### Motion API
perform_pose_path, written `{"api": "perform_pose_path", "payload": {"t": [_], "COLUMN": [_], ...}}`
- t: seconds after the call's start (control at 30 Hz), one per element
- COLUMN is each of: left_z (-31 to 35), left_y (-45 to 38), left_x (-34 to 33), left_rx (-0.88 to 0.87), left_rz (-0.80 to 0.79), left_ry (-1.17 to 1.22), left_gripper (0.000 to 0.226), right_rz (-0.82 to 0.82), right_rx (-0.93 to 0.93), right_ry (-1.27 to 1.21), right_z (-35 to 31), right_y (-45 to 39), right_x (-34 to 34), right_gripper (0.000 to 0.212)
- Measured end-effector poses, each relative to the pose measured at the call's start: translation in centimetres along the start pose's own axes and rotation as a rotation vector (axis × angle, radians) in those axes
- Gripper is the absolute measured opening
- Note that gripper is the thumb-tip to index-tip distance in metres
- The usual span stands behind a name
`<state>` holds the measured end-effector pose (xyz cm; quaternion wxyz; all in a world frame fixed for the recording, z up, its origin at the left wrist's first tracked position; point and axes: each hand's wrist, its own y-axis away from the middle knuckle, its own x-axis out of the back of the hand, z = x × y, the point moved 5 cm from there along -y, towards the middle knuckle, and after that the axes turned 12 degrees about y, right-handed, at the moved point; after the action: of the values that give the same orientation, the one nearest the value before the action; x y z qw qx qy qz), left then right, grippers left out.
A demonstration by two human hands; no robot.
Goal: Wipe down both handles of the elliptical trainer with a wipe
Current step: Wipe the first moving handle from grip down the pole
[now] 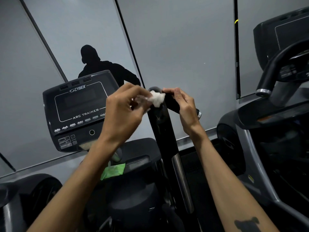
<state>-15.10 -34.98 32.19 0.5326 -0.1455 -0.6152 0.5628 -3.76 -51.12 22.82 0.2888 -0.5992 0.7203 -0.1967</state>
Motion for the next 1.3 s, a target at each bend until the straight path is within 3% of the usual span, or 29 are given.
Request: {"api": "perform_pose_path", "payload": {"t": [0.13,0.33,0.43,0.57,0.77,1.03,1.17,1.3], "left_z": [-2.6,-0.2,-2.0,-3.8,-3.0,-7.1,-4.9,-5.7], "left_y": [-3.2,0.0,-1.0,-3.2,1.5,-0.7,1.3,-2.6], "left_x": [-0.6,-0.1,-0.1,-1.3,-0.3,-3.3,-1.9,-1.2], "left_rx": [0.192,0.039,0.143,0.297,0.3,0.687,0.577,0.44], "left_rz": [0.066,0.069,0.115,0.094,0.115,0.29,0.207,0.129], "left_ry": [0.048,0.086,0.114,0.123,0.321,0.527,0.487,0.274], "left_gripper": [0.008,0.016,0.022,0.014,0.019,0.034,0.031,0.022], "right_rz": [0.0,-0.003,0.014,0.007,0.021,0.045,0.055,0.08], "right_rx": [-0.017,-0.012,-0.002,0.0,-0.04,-0.021,-0.02,-0.036], "right_ry": [0.008,0.008,0.018,0.016,-0.018,0.021,-0.003,-0.005], "right_z": [0.1,0.2,0.3,0.2,0.1,-0.2,-0.1,0.1], "right_y": [0.0,0.1,-0.1,-0.2,-0.2,0.1,0.2,0.1], "right_x": [0.0,0.0,0.0,0.0,-0.2,-0.4,-0.3,-0.4], "right_gripper": [0.038,0.038,0.035,0.03,0.03,0.027,0.029,0.034]}}
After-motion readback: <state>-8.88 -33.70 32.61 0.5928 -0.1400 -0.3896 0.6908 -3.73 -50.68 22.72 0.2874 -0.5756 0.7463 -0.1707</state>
